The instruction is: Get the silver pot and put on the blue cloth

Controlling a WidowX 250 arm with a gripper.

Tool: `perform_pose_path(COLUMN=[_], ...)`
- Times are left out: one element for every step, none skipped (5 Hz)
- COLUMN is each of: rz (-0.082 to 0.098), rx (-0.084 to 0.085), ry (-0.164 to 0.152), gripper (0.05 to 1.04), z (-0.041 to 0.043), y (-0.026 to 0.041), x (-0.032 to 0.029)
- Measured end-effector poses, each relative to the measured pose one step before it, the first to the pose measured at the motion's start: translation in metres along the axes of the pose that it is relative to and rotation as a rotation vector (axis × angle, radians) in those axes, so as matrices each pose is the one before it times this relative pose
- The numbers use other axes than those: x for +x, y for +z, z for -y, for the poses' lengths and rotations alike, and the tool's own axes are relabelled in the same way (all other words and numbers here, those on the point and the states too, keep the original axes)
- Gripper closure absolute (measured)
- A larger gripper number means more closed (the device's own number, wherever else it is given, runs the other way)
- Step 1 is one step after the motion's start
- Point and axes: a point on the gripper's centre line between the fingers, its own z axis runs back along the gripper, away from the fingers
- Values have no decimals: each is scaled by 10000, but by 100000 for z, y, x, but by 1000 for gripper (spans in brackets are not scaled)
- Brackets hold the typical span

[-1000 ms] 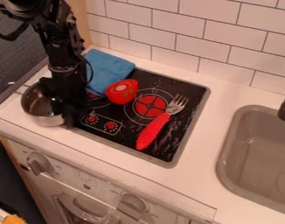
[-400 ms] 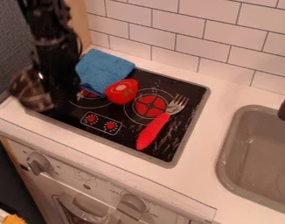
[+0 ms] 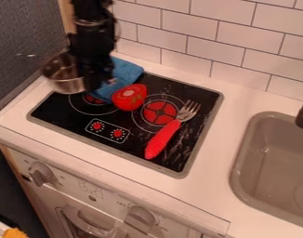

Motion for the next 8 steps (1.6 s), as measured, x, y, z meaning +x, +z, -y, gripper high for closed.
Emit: perform_pose_path(rz=[0,-154,-52,-59,33,151,244,853], rx=[231,95,60,-70,-316,-468,-271,-452], ry=[-1,247,208,309,55,313,576,404], gripper=[1006,1006,1006,976,774,515,217,68], z=[-152,-543,-609,-1077,226,866,52,450], y=[-327,-640,-450,-284,-66,-318,1365,2500], x=[2979,1632,675,-610,-147,120,-350,-951])
